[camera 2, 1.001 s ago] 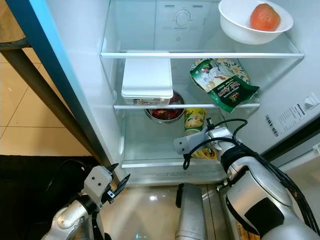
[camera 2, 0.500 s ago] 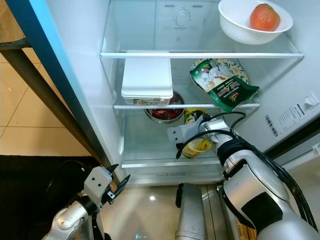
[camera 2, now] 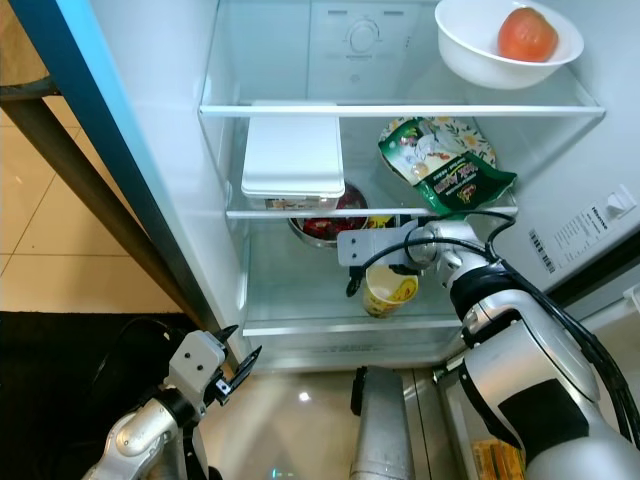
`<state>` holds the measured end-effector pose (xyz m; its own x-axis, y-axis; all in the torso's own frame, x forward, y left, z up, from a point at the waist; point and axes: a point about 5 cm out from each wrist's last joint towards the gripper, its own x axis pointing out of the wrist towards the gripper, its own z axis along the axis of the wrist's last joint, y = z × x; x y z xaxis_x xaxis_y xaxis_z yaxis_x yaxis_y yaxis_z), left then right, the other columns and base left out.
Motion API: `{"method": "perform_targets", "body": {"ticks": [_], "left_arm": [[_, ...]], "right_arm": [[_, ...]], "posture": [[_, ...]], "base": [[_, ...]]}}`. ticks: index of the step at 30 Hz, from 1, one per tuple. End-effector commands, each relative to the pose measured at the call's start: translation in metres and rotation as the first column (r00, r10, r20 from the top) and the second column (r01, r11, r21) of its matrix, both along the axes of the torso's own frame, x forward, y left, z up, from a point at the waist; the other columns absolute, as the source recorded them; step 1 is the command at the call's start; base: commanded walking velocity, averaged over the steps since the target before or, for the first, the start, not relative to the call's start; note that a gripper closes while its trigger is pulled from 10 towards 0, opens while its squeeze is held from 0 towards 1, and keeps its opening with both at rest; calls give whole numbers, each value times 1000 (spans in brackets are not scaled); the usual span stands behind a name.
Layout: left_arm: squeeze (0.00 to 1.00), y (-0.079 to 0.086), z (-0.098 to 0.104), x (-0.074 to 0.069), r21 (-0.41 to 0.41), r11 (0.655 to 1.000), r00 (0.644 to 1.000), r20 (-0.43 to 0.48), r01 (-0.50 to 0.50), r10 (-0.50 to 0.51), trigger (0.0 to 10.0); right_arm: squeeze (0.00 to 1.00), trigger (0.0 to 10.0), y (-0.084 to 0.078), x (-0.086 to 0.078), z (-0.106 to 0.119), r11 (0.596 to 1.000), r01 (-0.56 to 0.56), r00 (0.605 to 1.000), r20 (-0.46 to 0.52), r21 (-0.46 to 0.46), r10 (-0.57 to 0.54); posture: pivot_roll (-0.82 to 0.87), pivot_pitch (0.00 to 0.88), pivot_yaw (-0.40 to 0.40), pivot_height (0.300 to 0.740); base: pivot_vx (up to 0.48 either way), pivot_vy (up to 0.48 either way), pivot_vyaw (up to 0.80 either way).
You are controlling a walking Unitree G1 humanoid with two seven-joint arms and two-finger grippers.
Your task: Restocking fridge
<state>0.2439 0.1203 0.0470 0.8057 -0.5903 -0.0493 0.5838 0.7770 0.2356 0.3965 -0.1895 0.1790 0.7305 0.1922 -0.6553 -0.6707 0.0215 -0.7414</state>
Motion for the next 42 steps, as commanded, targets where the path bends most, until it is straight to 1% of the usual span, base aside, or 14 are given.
{"method": "perform_targets", "body": {"ticks": [1, 7, 15, 18, 22, 24, 29, 33, 35, 36, 38, 39, 40, 42], "left_arm": [[0, -3, -8, -5, 0, 1000, 1000, -31, 4, -4, 10000], [0, -2, -9, -5, 3, 1000, 999, -33, 5, -5, 10000], [0, -1, -10, -1, 13, 1000, 999, -35, 5, -5, 10000], [0, -1, -11, 2, 18, 1000, 999, -40, 3, -3, 10000], [0, -2, -11, 4, 17, 1000, 999, -40, 1, 0, 10000], [0, -2, -11, 7, 15, 1000, 999, -43, -6, 7, 10000], [0, -3, -13, 10, -6, 1000, 998, -67, -13, 12, 10000], [0, -2, -24, 7, -15, 1000, 991, -132, -13, 10, 10000], [0, -2, -24, 7, -15, 1000, 991, -132, -13, 10, 10000], [0, -2, -27, 8, -36, 999, 987, -161, -30, 24, 10000], [0, -2, -27, 8, -36, 999, 987, -161, -30, 24, 10000], [0, -2, -27, 9, -44, 998, 985, -170, -33, 25, 10000], [0, -2, -27, 9, -44, 998, 985, -170, -33, 25, 10000], [0, -3, -28, 10, -49, 998, 983, -181, -36, 27, 10000]], "right_arm": [[0, 10000, -4, -2, 5, 997, 3, 1000, -11, 83, -2], [0, 10000, -4, -14, 7, 956, -3, 995, -93, 292, 31], [0, 10000, 0, -32, 13, 833, 7, 987, -138, 554, 83], [0, 10000, 13, -40, 5, 677, 22, 979, -155, 735, 136], [0, 10000, 21, -43, 0, 567, 37, 981, -138, 823, 137], [0, 10000, 29, -46, -2, 371, 71, 986, -122, 926, 116], [0, 10000, 25, -46, -19, 295, 116, 993, -120, 949, -4], [0, 10000, 31, -49, -23, 20, 112, 990, -110, 993, -84], [0, 10000, 31, -49, -23, 20, 112, 990, -110, 993, -84], [0, 10000, 25, -46, -29, -98, 119, 969, -138, 988, -207], [0, 10000, 25, -46, -29, -98, 119, 969, -138, 988, -207], [0, 10000, 20, -46, -35, -190, 129, 946, -178, 973, -271], [0, 10000, 20, -46, -35, -190, 129, 946, -178, 973, -271], [0, 10000, 12, -48, -45, -323, 134, 908, -247, 937, -339]], "posture": [[42, 186, -42, 427], [48, 178, -36, 427], [37, 167, -27, 427], [34, 159, -26, 427], [33, 153, -24, 427], [33, 139, -24, 427], [29, 132, -24, 427], [20, 116, -23, 427], [20, 116, -23, 427], [13, 103, -26, 427], [13, 103, -26, 427], [14, 101, -28, 427], [14, 101, -28, 427], [17, 91, -29, 427]], "base": [[0, 0, 0], [0, 0, 0], [0, 0, 0], [0, 0, 0], [0, 0, 0], [0, 0, 0], [0, 0, 0], [0, 0, 0], [0, 0, 0], [0, 0, 0], [0, 0, 0], [0, 0, 0], [0, 0, 0], [0, 0, 0]]}}
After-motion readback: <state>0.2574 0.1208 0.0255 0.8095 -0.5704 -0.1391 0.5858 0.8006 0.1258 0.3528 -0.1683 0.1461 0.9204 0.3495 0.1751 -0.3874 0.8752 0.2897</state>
